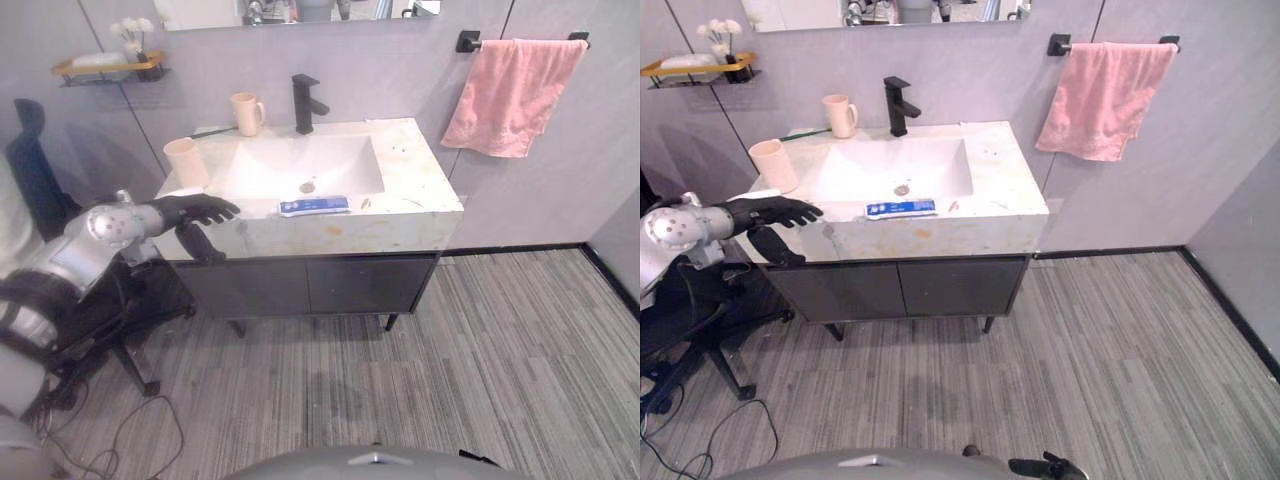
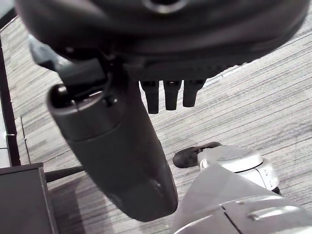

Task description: Organize the bathroom.

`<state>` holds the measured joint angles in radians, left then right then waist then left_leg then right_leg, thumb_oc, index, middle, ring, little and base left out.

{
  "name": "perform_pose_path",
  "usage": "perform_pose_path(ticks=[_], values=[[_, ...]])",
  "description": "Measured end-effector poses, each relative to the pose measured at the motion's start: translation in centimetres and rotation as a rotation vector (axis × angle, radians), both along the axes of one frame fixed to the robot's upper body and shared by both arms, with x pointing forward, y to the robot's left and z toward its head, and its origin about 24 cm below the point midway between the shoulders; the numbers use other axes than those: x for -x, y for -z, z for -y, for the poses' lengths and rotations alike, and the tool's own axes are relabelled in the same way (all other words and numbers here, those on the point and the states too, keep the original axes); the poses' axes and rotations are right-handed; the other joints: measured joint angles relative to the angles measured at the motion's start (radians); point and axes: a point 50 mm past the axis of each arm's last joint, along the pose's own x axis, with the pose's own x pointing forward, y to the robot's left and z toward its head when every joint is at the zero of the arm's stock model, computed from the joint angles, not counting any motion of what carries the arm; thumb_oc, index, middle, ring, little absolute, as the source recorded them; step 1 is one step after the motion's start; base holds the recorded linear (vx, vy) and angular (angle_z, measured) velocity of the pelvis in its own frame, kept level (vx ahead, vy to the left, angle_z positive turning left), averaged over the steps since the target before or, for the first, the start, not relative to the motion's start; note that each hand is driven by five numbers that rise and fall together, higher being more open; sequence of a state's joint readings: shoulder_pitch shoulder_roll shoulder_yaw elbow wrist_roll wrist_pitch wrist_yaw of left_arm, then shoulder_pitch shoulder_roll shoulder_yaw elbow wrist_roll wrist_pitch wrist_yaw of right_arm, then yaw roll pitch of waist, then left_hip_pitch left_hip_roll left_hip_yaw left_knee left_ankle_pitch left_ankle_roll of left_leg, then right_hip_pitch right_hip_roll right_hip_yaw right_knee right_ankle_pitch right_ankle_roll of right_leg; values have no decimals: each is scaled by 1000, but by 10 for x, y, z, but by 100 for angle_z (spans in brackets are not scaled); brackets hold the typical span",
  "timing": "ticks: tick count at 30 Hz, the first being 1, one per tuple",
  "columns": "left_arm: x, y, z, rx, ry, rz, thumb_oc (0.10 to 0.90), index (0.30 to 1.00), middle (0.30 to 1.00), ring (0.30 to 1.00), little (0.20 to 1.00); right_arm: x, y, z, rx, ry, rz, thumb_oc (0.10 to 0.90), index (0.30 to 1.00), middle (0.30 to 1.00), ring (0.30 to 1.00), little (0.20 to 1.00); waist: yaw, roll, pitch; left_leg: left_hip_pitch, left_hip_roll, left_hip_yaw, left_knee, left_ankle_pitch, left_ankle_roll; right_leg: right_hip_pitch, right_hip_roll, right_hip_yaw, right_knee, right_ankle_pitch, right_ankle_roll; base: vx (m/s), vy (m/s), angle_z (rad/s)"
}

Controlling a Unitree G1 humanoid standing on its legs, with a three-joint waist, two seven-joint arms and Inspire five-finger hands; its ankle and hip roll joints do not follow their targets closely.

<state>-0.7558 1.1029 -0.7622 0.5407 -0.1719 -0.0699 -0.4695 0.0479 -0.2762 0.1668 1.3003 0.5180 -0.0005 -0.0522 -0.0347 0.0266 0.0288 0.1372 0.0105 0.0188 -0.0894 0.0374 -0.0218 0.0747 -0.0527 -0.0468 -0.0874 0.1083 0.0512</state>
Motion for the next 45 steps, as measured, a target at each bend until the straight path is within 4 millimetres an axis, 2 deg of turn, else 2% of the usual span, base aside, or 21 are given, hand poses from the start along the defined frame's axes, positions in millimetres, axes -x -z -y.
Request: perform_pose_path(ticks=[4, 5, 9, 16, 31, 34, 38, 39, 41, 43, 45], values=[[-7, -8, 7, -77, 46, 60, 800, 900, 900, 900, 900, 0, 0, 0, -1, 0, 0, 800, 900, 900, 900, 900, -6, -6, -4, -2, 0, 0, 0, 1, 1, -2, 1, -1, 1, 0, 0, -1, -47, 0], [-10, -14, 2, -85, 29, 90, 800, 900, 900, 900, 900, -2, 0, 0, 0, -2, 8, 800, 900, 900, 900, 900, -24, -5, -6, -2, 0, 1, 0, 1, 0, -2, 1, 0, 1, 0, 0, 1, -43, -2], [-17, -25, 0, -105, 3, 153, 800, 900, 900, 900, 900, 1, 0, 0, 1, 0, 2, 800, 900, 900, 900, 900, -50, 2, -11, -1, 1, 8, 0, 1, 0, -4, 2, 7, 1, 1, 0, -10, -28, -5], [-21, -22, -10, -141, -40, 189, 800, 900, 900, 900, 900, 5, 0, 1, -3, -4, 9, 800, 900, 900, 900, 900, -81, 19, -21, 4, 3, 34, 0, -2, -1, -11, 4, 32, 1, 4, 2, -11, -8, -12], [-26, -27, 4, -85, -21, 339, 800, 900, 900, 900, 900, -7, -2, 1, -1, -19, 58, 800, 900, 900, 900, 900, -73, 21, -22, 2, 3, 51, 0, -3, -1, -21, 3, 51, 3, 10, 2, -4, 0, -3], [-27, -34, 12, 59, -21, 385, 800, 900, 900, 900, 900, -12, -2, 1, -1, -22, 68, 800, 900, 900, 900, 900, -63, 20, -23, 2, 3, 51, 0, -3, -1, -21, 3, 51, 3, 10, 2, 0, 0, 0], [-24, -65, 37, 465, 38, 430, 800, 900, 900, 900, 900, -12, -2, 1, -1, -22, 63, 800, 900, 900, 900, 900, -40, 18, -22, 1, 1, 46, 0, -3, 0, -21, 5, 49, 3, 10, 2, -30, -7, 3], [-20, -79, 51, 615, 99, 452, 800, 900, 900, 900, 900, -12, -2, 1, -2, -22, 61, 800, 900, 900, 900, 900, -33, 17, -22, 1, 1, 45, 0, -3, 0, -20, 5, 48, 3, 10, 3, -89, -8, 1], [-13, -96, 73, 784, 198, 471, 800, 900, 900, 900, 900, -11, -2, 1, -1, -20, 60, 800, 900, 900, 900, 900, -21, 16, -22, 1, -1, 40, 1, -3, 0, -20, 4, 46, 3, 12, 5, -97, -11, 4], [11, -119, 112, 1040, 377, 500, 800, 900, 900, 900, 900, -13, -2, 0, -4, -24, 62, 800, 900, 900, 900, 900, -19, 12, -22, -3, -4, 36, 0, -2, 2, -20, 1, 42, 2, 13, 7, -98, -22, 7], [32, -135, 139, 1208, 494, 500, 800, 900, 900, 900, 900, -14, -2, 0, -4, -24, 64, 800, 900, 900, 900, 900, -19, 10, -22, -3, -5, 32, 0, -3, 2, -20, 0, 40, 1, 13, 7, -75, -44, 4]])
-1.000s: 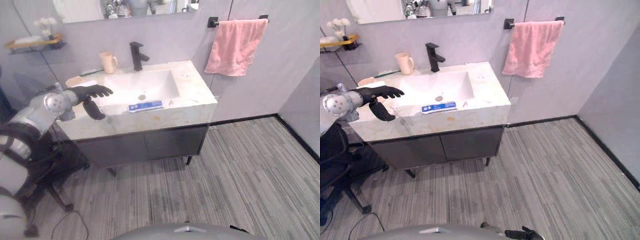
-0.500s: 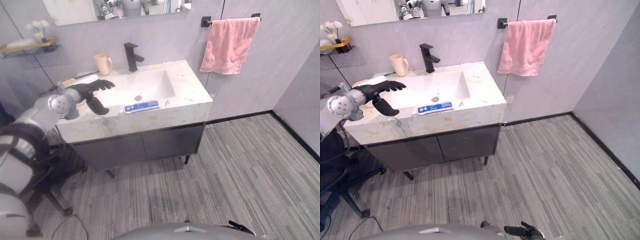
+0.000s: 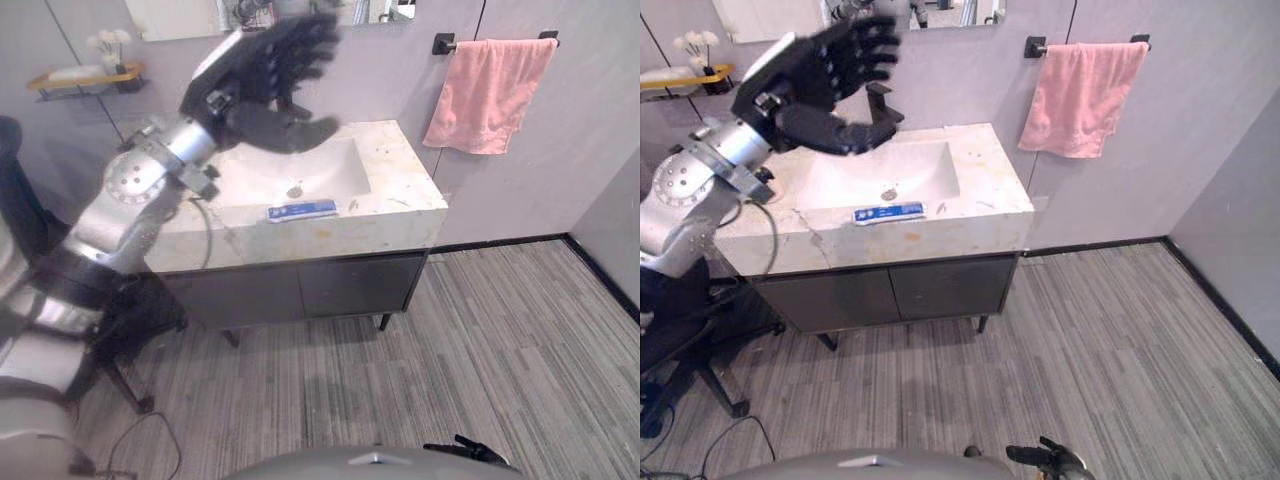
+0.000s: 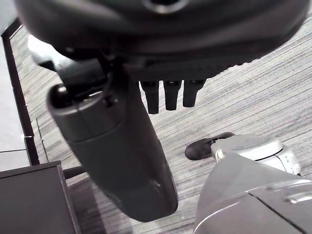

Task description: Organize the bathroom.

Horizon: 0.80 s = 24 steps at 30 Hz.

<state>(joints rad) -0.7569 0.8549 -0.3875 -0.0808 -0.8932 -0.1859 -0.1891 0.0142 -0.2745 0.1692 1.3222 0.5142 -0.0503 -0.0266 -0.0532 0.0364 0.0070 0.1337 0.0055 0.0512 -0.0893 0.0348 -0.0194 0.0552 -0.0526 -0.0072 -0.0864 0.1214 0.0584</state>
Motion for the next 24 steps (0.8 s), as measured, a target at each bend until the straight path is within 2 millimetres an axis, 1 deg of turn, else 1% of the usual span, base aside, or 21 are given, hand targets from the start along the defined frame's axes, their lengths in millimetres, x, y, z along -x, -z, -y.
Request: perform_pose_path(ticks=[2, 3, 4, 5, 6, 7, 8, 10, 11, 13, 14, 15, 16, 17, 18, 19, 20, 21, 22, 23, 24], values=[[27, -17, 22, 145, 157, 36, 800, 900, 900, 900, 900, -2, 0, 0, 0, 1, 5, 800, 900, 900, 900, 900, -4, 0, 0, -2, 1, -5, 0, -3, 0, 2, 0, -5, -2, -1, 1, -94, -83, 3], [35, -21, 26, 198, 199, 42, 800, 900, 900, 900, 900, -2, 0, 0, 0, 2, 4, 800, 900, 900, 900, 900, -5, 1, -1, -1, 2, -6, 0, -3, 0, 2, 1, -5, -3, -1, 1, -100, -93, 2], [44, -24, 27, 261, 252, 43, 800, 900, 900, 900, 900, -1, 0, 0, 1, 4, 1, 800, 900, 900, 900, 900, -5, -4, 2, -2, 5, -11, 0, -2, -2, 3, 2, -9, -3, -2, 1, -164, -125, 8], [51, -21, 22, 344, 284, 41, 800, 900, 900, 900, 900, 1, 0, 0, 6, 7, -3, 800, 900, 900, 900, 900, -5, 2, 1, 0, 7, -19, 0, -2, -3, 8, 2, -15, -3, -7, 0, -110, -107, 14], [54, -14, 15, 386, 283, 34, 800, 900, 900, 900, 900, 3, 0, 0, 10, 11, -9, 800, 900, 900, 900, 900, -2, 7, -2, -1, 8, -26, 0, -3, 0, 12, 2, -22, -3, -7, -1, -167, -138, 28], [55, -1, 6, 418, 278, 3, 800, 900, 900, 900, 900, 7, 1, -1, 15, 18, -21, 800, 900, 900, 900, 900, 2, 10, -2, 0, 11, -41, 0, -2, -6, 17, 4, -36, -3, -12, -4, -112, -129, 34], [55, 13, -1, 434, 274, -48, 800, 900, 900, 900, 900, 10, 2, -3, 13, 21, -28, 800, 900, 900, 900, 900, 20, 10, -2, -5, 15, -54, 0, 2, -9, 18, 6, -49, -4, -13, -6, -171, -166, 38], [53, 54, -14, 448, 256, -200, 800, 900, 900, 900, 900, 17, 3, -4, 11, 25, -38, 800, 900, 900, 900, 900, 51, 9, 2, -9, 21, -73, 0, 7, -16, 18, 11, -64, -3, -20, -16, -83, -122, 30], [53, 64, -16, 445, 248, -243, 800, 900, 900, 900, 900, 19, 3, -4, 11, 27, -41, 800, 900, 900, 900, 900, 61, 8, 2, -13, 23, -81, 0, 9, -18, 16, 12, -69, -3, -20, -17, -62, -109, 30], [54, 110, -27, 450, 224, -455, 800, 900, 900, 900, 900, 22, 3, -2, 15, 52, -42, 800, 900, 900, 900, 900, 99, 2, 11, -28, 26, -99, 0, 12, -19, 8, 14, -89, -3, -21, -19, -103, -130, 28], [54, 124, -30, 446, 211, -524, 800, 900, 900, 900, 900, 22, 3, -1, 15, 64, -37, 800, 900, 900, 900, 900, 110, -1, 14, -34, 28, -104, 0, 12, -20, 5, 16, -94, -3, -21, -19, -181, -164, 21], [58, 151, -41, 448, 187, -638, 800, 900, 900, 900, 900, 20, 2, 0, 17, 66, -28, 800, 900, 900, 900, 900, 121, -3, 19, -48, 33, -107, 0, 14, -21, 4, 20, -100, -3, -20, -19, -154, -126, 11], [61, 163, -45, 451, 174, -687, 800, 900, 900, 900, 900, 18, 2, 0, 18, 69, -21, 800, 900, 900, 900, 900, 125, 0, 21, -50, 35, -107, 0, 16, -22, 1, 22, -102, -3, -20, -20, -167, -106, 8], [66, 190, -54, 433, 145, -802, 800, 900, 900, 900, 900, 15, 1, 1, 20, 69, -8, 800, 900, 900, 900, 900, 132, 3, 36, -53, 40, -108, 0, 22, -24, 0, 25, -111, -3, -18, -22, -175, -72, 14], [71, 210, -59, 386, 110, -898, 800, 900, 900, 900, 900, 12, 0, 2, 21, 70, 4, 800, 900, 900, 900, 900, 134, 0, 56, -55, 43, -112, 0, 28, -25, 1, 26, -124, -3, -18, -26, -214, -78, 23], [80, 232, -68, 358, 94, -991, 800, 900, 900, 900, 900, 6, -1, 6, 29, 67, 20, 800, 900, 900, 900, 900, 139, 6, 78, -62, 49, -112, 0, 40, -27, 0, 29, -138, -3, -18, -29, -185, -59, 19], [88, 248, -74, 350, 78, -1060, 800, 900, 900, 900, 900, 2, -3, 9, 37, 66, 32, 800, 900, 900, 900, 900, 136, 8, 90, -62, 50, -110, 4, 40, -27, -1, 30, -138, -3, -18, -30, -169, -52, 9], [100, 272, -80, 334, 56, -1170, 800, 900, 900, 900, 900, -2, -6, 16, 52, 67, 49, 800, 900, 900, 900, 900, 134, 16, 110, -63, 52, -112, 4, 41, -28, -1, 31, -145, -3, -19, -32, -140, -45, 8], [115, 294, -86, 337, 24, -1271, 800, 900, 900, 900, 900, -6, -9, 22, 66, 68, 57, 800, 900, 900, 900, 900, 135, 22, 126, -70, 53, -115, 13, 50, -43, -2, 31, -153, -2, -22, -35, -129, -39, 11], [125, 305, -91, 355, 11, -1320, 800, 900, 900, 900, 900, -10, -10, 25, 69, 79, 68, 800, 900, 900, 900, 900, 133, 21, 136, -80, 51, -116, 35, 43, -48, -5, 28, -158, -3, -23, -37, -81, -14, 8], [142, 322, -100, 390, -13, -1391, 800, 900, 900, 900, 900, -14, -13, 31, 80, 97, 85, 800, 900, 900, 900, 900, 133, 21, 153, -93, 49, -114, 69, 28, -50, -2, 28, -158, -3, -23, -39, -64, 5, 1]])
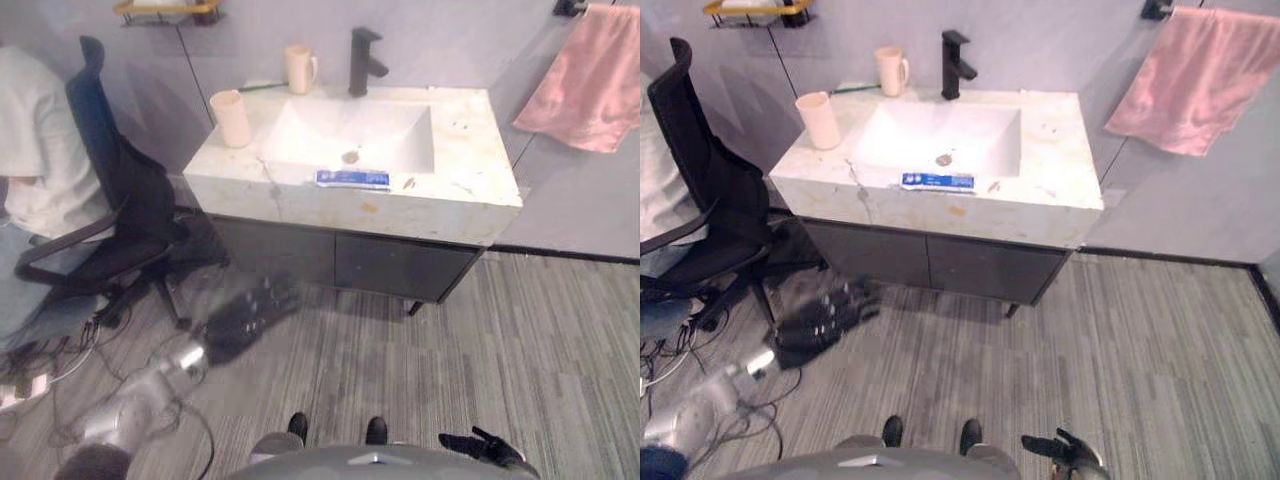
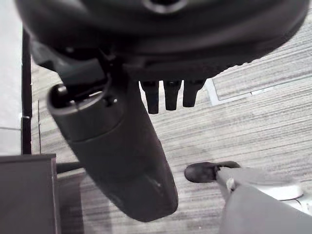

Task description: Organize the bathroom.

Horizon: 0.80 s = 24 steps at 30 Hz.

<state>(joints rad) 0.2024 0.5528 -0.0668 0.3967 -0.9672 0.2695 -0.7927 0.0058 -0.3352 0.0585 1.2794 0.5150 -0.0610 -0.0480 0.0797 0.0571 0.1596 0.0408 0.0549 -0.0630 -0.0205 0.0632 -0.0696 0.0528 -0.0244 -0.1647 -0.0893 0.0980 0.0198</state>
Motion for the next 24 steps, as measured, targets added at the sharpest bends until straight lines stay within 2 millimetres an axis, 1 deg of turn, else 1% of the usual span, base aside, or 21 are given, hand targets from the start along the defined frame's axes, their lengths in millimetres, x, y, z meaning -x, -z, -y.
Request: perform_pose_path(ticks=[1, 2, 3, 4, 5, 7, 8, 9, 11, 12, 13, 14, 15, 17, 18, 19, 20, 22, 23, 24], values=[[16, 13, -7, 20, -26, -44, 800, 900, 900, 900, 900, -3, -3, 5, 8, 7, 10, 800, 900, 900, 900, 900, 1, 1, 12, -1, -3, 4, 17, -3, -3, 1, -2, 1, 0, -3, -4, -66, 26, -1], [32, 22, -13, 27, -49, -83, 800, 900, 900, 900, 900, -5, -5, 11, 17, 11, 16, 800, 900, 900, 900, 900, 0, 0, 16, -2, -9, 13, 29, -4, -4, 4, -7, 6, 0, -6, -8, -36, 33, -1], [38, 24, -15, 33, -60, -91, 800, 900, 900, 900, 900, -3, -5, 13, 18, 17, 14, 800, 900, 900, 900, 900, 1, -2, 19, -2, -14, 17, 35, -5, -4, 5, -9, 10, 0, -6, -9, -14, 42, -13], [53, 31, -21, 50, -116, -97, 800, 900, 900, 900, 900, -7, -8, 17, 19, 26, 33, 800, 900, 900, 900, 900, 3, -3, 21, -2, -22, 24, 47, -10, -8, 5, -13, 26, 0, -7, -9, 12, 46, -27], [63, 38, -26, 44, -191, -106, 800, 900, 900, 900, 900, -10, -10, 20, 21, 26, 44, 800, 900, 900, 900, 900, 9, 0, 20, -3, -27, 26, 61, -19, -5, 6, -17, 38, 0, -7, -9, 33, 66, -30], [73, 45, -31, 19, -281, -122, 800, 900, 900, 900, 900, -11, -12, 25, 32, 1, 45, 800, 900, 900, 900, 900, 9, 7, 15, 1, -30, 19, 67, -53, 8, 7, -17, 48, 0, -5, -7, 42, 57, -19], [78, 53, -32, 9, -359, -153, 800, 900, 900, 900, 900, -11, -13, 25, 39, -11, 42, 800, 900, 900, 900, 900, 6, 14, 8, 12, -39, 15, 48, -69, 19, 6, -21, 60, 0, -5, -6, 64, 48, -21], [83, 64, -32, -26, -435, -224, 800, 900, 900, 900, 900, -11, -12, 25, 37, -8, 41, 800, 900, 900, 900, 900, 4, 22, 3, 28, -45, 7, 19, -63, 28, 5, -23, 68, 0, 3, 7, 81, 47, -24], [103, 88, -34, -196, -532, -514, 800, 900, 900, 900, 900, -10, -9, 17, 20, -2, 40, 800, 900, 900, 900, 900, -8, 24, -10, 56, -64, -3, -24, -50, 40, 4, -29, 97, 0, 8, 18, 88, 46, -25], [115, 99, -36, -333, -570, -687, 800, 900, 900, 900, 900, -10, -6, 10, 4, -3, 41, 800, 900, 900, 900, 900, -18, 16, -22, 60, -66, -3, -42, -46, 43, -1, -31, 102, 0, 8, 23, 78, 27, -26], [138, 106, -39, -473, -585, -875, 800, 900, 900, 900, 900, -12, -3, 0, -14, -15, 50, 800, 900, 900, 900, 900, -45, 11, -32, 73, -68, 0, -55, -42, 47, -1, -30, 113, 0, 9, 29, 56, 4, -26], [152, 108, -40, -554, -579, -979, 800, 900, 900, 900, 900, -12, 0, -7, -23, -21, 53, 800, 900, 900, 900, 900, -62, -3, -36, 75, -73, 6, -60, -42, 47, -6, -30, 117, 0, 10, 32, 44, -11, -29], [171, 109, -38, -665, -551, -1126, 800, 900, 900, 900, 900, -11, 2, -15, -32, -36, 58, 800, 900, 900, 900, 900, -82, -11, -49, 73, -71, 17, -65, -42, 50, -17, -28, 124, 0, 14, 32, 17, -12, -27], [189, 109, -34, -742, -512, -1240, 800, 900, 900, 900, 900, -7, 5, -20, -39, -38, 54, 800, 900, 900, 900, 900, -82, -32, -49, 72, -69, 39, -65, -36, 55, -28, -25, 142, 3, 15, 33, 19, -45, -29], [190, 110, -34, -754, -505, -1251, 800, 900, 900, 900, 900, -6, 5, -20, -38, -36, 50, 800, 900, 900, 900, 900, -83, -38, -49, 71, -68, 41, -65, -37, 55, -29, -25, 144, 3, 15, 33, 33, -88, -28], [187, 112, -28, -776, -483, -1260, 800, 900, 900, 900, 900, 1, 6, -19, -28, -34, 43, 800, 900, 900, 900, 900, -86, -53, -54, 72, -68, 61, -64, -38, 52, -37, -22, 152, 6, 22, 38, 22, -89, -37], [188, 114, -21, -807, -454, -1280, 800, 900, 900, 900, 900, -1, 5, -19, -22, -58, 60, 800, 900, 900, 900, 900, -84, -61, -63, 73, -67, 81, -64, -40, 50, -45, -19, 174, 6, 25, 40, 8, -105, -52], [176, 117, -13, -812, -428, -1273, 800, 900, 900, 900, 900, -4, 4, -20, -7, -120, 78, 800, 900, 900, 900, 900, -91, -79, -75, 73, -63, 100, -64, -50, 48, -52, -14, 191, 6, 25, 42, -6, -73, -36], [167, 118, -12, -822, -419, -1247, 800, 900, 900, 900, 900, -2, 4, -20, -11, -127, 74, 800, 900, 900, 900, 900, -92, -86, -79, 75, -62, 104, -64, -50, 47, -52, -12, 194, 6, 25, 42, 13, -89, -12], [155, 118, -13, -829, -426, -1212, 800, 900, 900, 900, 900, 2, 6, -23, -19, -126, 64, 800, 900, 900, 900, 900, -92, -102, -90, 76, -59, 107, -65, -52, 45, -52, -9, 197, 6, 24, 43, 19, -92, -8]])
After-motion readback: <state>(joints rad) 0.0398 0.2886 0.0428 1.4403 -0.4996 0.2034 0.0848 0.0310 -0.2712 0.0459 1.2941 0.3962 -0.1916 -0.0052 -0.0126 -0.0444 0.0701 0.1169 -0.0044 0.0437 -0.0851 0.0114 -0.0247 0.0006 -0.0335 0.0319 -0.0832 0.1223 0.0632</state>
